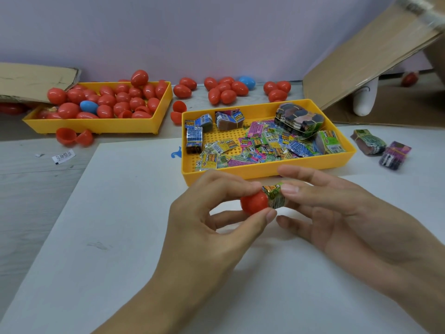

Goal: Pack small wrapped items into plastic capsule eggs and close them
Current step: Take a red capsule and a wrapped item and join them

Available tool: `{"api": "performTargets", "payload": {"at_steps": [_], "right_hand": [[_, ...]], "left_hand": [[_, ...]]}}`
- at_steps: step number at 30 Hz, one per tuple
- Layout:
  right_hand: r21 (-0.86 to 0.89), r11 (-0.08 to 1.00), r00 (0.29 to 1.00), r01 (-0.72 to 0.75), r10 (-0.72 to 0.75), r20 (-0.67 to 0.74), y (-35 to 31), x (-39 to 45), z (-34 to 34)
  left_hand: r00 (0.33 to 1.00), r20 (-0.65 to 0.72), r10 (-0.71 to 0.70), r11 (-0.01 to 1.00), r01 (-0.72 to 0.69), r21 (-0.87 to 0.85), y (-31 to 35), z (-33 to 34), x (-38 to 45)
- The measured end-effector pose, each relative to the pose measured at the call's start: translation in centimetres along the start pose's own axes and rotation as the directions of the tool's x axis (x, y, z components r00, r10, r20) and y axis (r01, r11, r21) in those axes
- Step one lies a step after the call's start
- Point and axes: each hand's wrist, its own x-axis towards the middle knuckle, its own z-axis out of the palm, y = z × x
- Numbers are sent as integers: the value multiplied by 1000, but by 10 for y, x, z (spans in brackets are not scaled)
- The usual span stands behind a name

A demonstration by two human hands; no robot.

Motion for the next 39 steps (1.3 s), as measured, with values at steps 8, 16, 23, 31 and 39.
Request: {"api": "performTargets", "payload": {"at_steps": [8,16,23,31,39], "right_hand": [[-130,991,999,32,-35,-16,-2,-4,0],[22,999,1000,-24,24,-7,2,2,0],[45,998,999,-51,51,18,4,4,-5],[-105,994,1000,10,-11,-11,0,-2,-3],[-34,999,1000,0,-1,-15,1,1,0]], "left_hand": [[990,-46,133,983,-126,134,1,3,-2],[987,-26,157,970,-149,193,2,5,-3],[986,-39,159,967,-148,209,2,5,-4],[959,-13,282,890,-257,378,3,2,-3],[979,-31,202,952,-189,242,2,5,-5]]}}
